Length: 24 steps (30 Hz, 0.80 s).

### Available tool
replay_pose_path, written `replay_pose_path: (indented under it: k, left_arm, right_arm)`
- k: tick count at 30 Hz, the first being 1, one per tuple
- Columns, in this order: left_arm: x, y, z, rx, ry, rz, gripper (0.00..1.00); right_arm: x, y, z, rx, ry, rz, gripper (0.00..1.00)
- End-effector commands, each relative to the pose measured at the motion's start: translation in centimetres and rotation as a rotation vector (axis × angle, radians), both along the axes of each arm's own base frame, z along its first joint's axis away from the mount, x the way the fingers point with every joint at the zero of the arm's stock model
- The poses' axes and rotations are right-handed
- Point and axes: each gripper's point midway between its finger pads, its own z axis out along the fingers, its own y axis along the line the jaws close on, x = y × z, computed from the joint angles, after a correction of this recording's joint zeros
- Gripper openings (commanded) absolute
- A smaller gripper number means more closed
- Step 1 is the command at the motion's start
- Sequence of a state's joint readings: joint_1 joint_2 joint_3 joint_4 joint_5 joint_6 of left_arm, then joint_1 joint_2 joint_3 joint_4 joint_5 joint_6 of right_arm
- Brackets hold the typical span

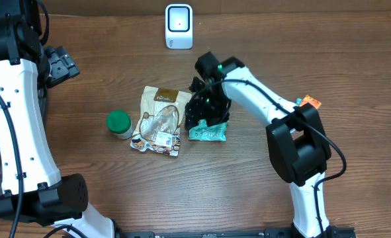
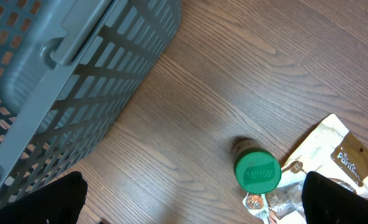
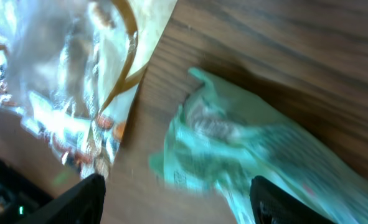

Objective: Scan the item barcode

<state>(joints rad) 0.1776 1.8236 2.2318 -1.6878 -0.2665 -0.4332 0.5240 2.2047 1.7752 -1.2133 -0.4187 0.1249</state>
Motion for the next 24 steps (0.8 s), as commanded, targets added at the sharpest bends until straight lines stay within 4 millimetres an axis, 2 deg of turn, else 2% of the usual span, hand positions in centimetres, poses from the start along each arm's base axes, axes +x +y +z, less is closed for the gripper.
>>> replay_pose_path:
  k: [1, 5, 9, 16, 18, 20, 22, 24]
  left_arm:
    - [-0.1, 0.2, 0.2, 0.017, 0.003, -0.011, 1.00]
    - [-0.1, 0.2, 0.2, 0.017, 0.003, -0.011, 1.00]
    - [-0.1, 0.1, 0.2, 0.017, 0.002, -0.011, 1.00]
    - [-0.1, 0.1, 0.2, 0.017, 0.003, -0.012, 0.99]
    - [-0.1, 0.1, 0.2, 0.017, 0.002, -0.012, 1.00]
    - [-0.1, 0.1, 0.2, 0.017, 0.002, -0.012, 1.00]
    - [-0.1, 0.1, 0.2, 0.017, 0.003, -0.012, 1.00]
    - [-0.1, 0.1, 0.2, 0.017, 0.003, -0.012, 1.00]
  right_arm:
    - [3.0, -1.4, 4.3, -0.007, -0.133, 0.032, 0.71]
    - [3.2, -3.7, 9.1, -0.015, -0.159, -0.013, 0.70]
    - [2.6, -6.2, 13.1, -0.009, -0.178, -0.093, 0.70]
    - [-1.2, -10.3, 19.1, -0.007, -0.196, -0.175, 0.70]
    - [-1.9, -10.8, 20.2, -0.005, -0.202, -0.215, 0.71]
    - [-2.1, -10.7, 20.3, -0.008, -0.195, -0.228, 0.73]
    - [-2.1, -10.5, 19.7, -0.012, -0.181, -0.244, 0.74]
    - [-1.8, -10.4, 18.3, -0.025, -0.157, -0.282, 0.75]
